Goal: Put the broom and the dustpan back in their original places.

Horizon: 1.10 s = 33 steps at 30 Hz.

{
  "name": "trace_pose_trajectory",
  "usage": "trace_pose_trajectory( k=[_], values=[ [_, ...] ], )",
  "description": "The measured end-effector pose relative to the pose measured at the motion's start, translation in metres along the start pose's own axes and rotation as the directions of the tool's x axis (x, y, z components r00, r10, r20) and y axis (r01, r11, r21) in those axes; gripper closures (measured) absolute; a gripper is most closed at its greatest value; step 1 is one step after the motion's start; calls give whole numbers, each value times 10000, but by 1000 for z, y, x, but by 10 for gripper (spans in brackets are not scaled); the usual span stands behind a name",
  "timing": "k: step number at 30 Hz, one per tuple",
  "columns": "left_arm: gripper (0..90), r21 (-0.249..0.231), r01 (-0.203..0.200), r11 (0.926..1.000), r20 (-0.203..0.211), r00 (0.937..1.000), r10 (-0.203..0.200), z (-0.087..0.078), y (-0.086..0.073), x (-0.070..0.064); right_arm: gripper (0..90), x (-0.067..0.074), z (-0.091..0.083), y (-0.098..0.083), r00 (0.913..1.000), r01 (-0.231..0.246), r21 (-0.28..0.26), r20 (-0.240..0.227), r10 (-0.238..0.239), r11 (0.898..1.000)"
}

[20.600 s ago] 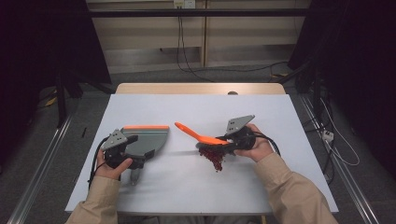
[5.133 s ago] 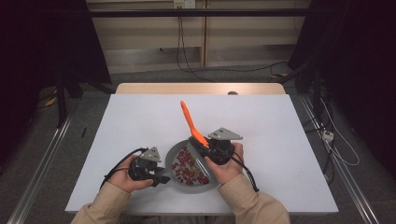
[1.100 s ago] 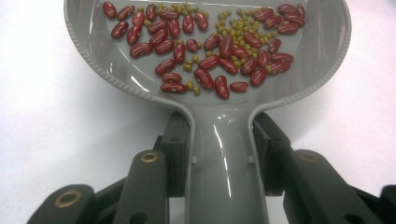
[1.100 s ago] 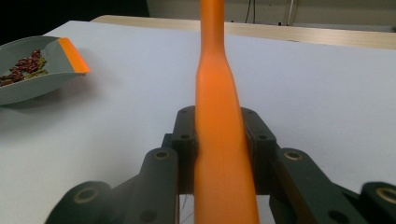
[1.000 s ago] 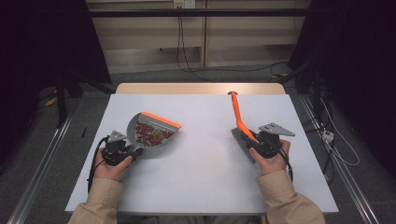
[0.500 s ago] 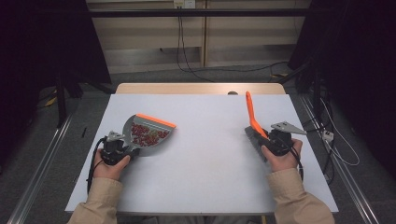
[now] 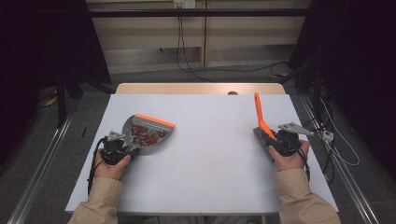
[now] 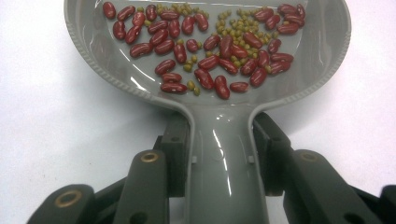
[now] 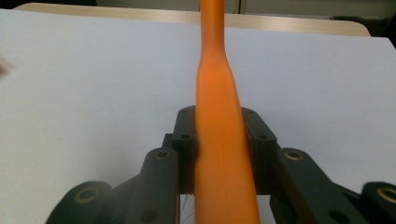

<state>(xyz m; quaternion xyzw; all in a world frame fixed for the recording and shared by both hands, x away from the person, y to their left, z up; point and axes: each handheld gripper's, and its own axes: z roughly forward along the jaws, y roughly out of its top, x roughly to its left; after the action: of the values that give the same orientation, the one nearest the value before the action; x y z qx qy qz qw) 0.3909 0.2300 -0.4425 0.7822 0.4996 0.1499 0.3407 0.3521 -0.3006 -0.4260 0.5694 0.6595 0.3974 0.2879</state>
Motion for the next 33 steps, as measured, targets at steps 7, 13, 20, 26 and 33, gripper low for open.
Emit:
trace_pose_trajectory(
  k=[7,13,20,26,33],
  values=[
    [632,81,-28,10000,-51,10000,28,1,0,0,709,-5,-2,-2,9998,-27,-67,190,28,10000],
    [632,64,26,10000,-217,9998,-25,2,0,1,709,-9,-2,-2,9988,18,-61,485,-15,10000],
    [628,69,55,10000,-378,9993,-52,5,0,0,709,-16,-2,-4,9904,401,215,1314,-426,9990],
    [592,-149,61,9999,96,9999,-60,2,-1,-9,707,-9,1,-9,9888,685,368,1301,-728,9970],
    [491,-391,225,9990,828,9964,-192,-2,-5,-18,646,3,4,-9,9990,-99,149,437,93,9998]
  ],
)
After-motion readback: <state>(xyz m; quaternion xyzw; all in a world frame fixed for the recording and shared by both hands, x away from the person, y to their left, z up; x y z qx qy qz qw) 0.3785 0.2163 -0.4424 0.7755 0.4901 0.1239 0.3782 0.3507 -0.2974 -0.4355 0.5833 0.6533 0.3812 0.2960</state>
